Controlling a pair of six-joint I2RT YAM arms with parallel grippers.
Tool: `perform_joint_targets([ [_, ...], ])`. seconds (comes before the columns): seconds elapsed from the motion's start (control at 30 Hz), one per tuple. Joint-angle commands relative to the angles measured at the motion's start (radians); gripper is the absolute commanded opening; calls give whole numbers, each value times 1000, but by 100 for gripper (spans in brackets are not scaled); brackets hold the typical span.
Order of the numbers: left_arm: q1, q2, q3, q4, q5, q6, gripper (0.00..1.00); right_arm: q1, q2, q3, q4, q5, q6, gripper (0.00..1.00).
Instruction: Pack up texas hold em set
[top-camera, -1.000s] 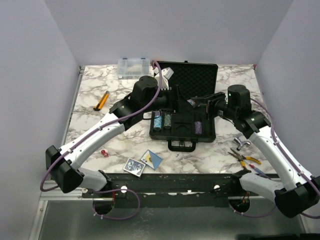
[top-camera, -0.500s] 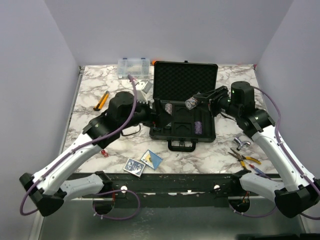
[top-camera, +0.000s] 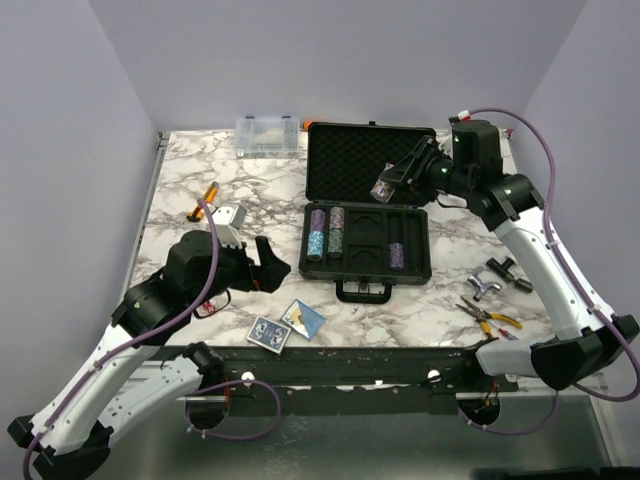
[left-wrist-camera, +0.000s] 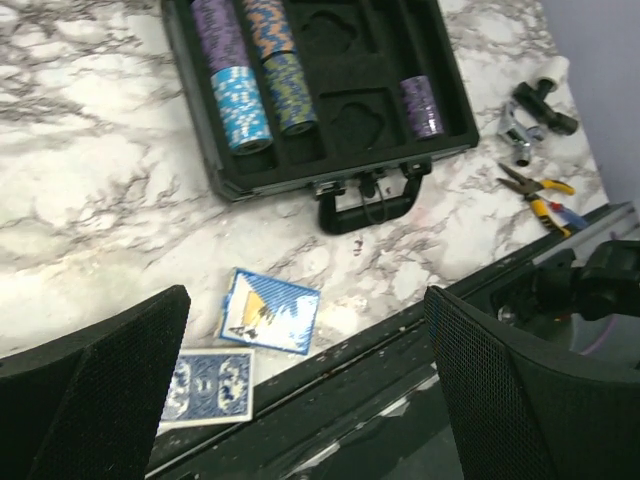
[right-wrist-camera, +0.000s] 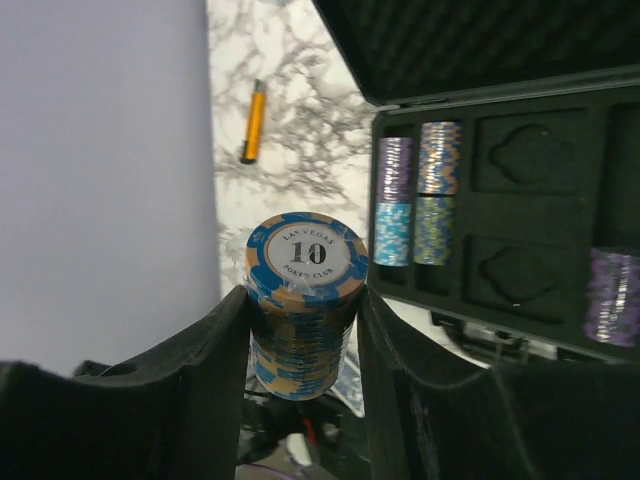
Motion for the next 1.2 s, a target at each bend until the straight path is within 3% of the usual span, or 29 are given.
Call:
perform_joint_targets([
  [0.0, 10, -71, -31, -107, -106, 36, 98, 0, 61, 86, -103, -6, -248, 1],
  [0.17, 14, -121, -76, -120, -174, 54, 98, 0, 100, 84, -144, 36, -347, 1],
  [0.37, 18, -148, -120, -123, -210, 67, 98, 0, 145, -27, -109, -1, -382, 1],
  [0.57, 17, -229, -217, -94, -281, 13, 98, 0, 169, -81, -57, 77, -489, 1],
  [0.87, 18, -273, -244, -85, -300, 6, 98, 0, 280, -130, 32, 121, -597, 1],
  [1.17, 17, -249, -248, -76, -300, 15, 98, 0, 401, -107, 73, 269, -708, 1],
])
